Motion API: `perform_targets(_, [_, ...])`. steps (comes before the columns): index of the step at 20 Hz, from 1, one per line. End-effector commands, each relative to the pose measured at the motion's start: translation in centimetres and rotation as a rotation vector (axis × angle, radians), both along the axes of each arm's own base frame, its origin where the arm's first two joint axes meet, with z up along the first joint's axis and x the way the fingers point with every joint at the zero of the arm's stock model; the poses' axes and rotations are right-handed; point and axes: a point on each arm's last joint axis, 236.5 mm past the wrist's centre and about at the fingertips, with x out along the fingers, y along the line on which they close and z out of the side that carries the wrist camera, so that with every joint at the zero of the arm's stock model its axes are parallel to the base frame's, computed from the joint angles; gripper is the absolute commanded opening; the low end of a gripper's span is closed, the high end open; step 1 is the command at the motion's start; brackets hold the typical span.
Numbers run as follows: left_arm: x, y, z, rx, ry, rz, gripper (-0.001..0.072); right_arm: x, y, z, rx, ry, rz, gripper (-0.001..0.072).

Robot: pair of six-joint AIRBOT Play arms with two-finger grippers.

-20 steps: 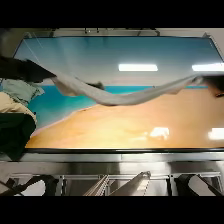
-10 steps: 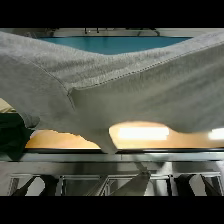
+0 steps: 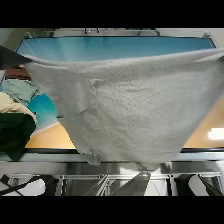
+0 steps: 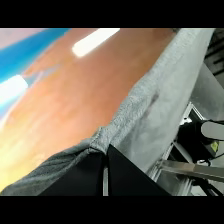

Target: Fold the shirts.

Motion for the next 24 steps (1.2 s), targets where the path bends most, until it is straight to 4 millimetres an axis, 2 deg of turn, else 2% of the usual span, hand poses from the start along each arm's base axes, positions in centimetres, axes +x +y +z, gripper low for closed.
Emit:
perform_targets(1, [5.1,-1.8,-10.0,0.075,0.242,-0.052,0.0017,4.4,-0.5,-11.8,0.028,0.242,-0.029,0.0016])
perform_targets(3, [8.1,-2.1,-14.1,0.065,0.342,-0.044,0.0015,7.0,-0.3,-16.7,0.093,0.311,-0.018,0.0016])
perform_targets(5, [11.8,-1.9,-17.7,0.049,0.359,0.024,0.0015,9.4,-0.6,-20.8,0.189,0.354,-0.015,0.0016])
perform_targets(6, [13.0,-1.8,-19.2,0.045,0.368,0.041,0.0015,10.3,-0.8,-22.7,0.23,0.379,-0.013,0.0016])
perform_targets(8, [14.0,-1.3,-22.0,0.036,0.417,0.061,0.0014,11.6,-1.2,-26.1,0.265,0.432,-0.01,0.0015])
perform_targets(10, [14.6,-0.7,-24.4,0.024,0.463,0.101,0.0013,12.7,-1.5,-27.5,0.281,0.445,0.008,0.0016])
perform_targets(12, [14.1,-0.1,-26.0,0.014,0.512,0.112,0.0005,13.7,-2.0,-27.6,0.28,0.435,0.015,0.0016])
perform_targets(14, [12.9,0.1,-27.0,0.036,0.565,0.096,0.0004,13.5,-2.1,-28.2,0.238,0.463,0.035,0.0016])
perform_targets(16, [11.7,0.7,-28.6,0.131,0.627,0.099,0.0004,12.0,-1.7,-30.2,0.172,0.553,0.069,0.0016])
perform_targets(19, [10.3,0.0,-29.2,0.194,0.686,0.074,0.0004,9.5,-2.0,-33.1,0.063,0.67,0.108,0.0016])
perform_targets(22, [9.1,-0.9,-29.1,0.214,0.753,0.056,0.0005,7.6,-3.0,-35.0,-0.009,0.746,0.118,0.0016])
perform_targets(24, [8.3,-1.7,-29.3,0.221,0.796,0.047,0.0005,7.2,-3.4,-35.4,-0.031,0.76,0.12,0.0015])
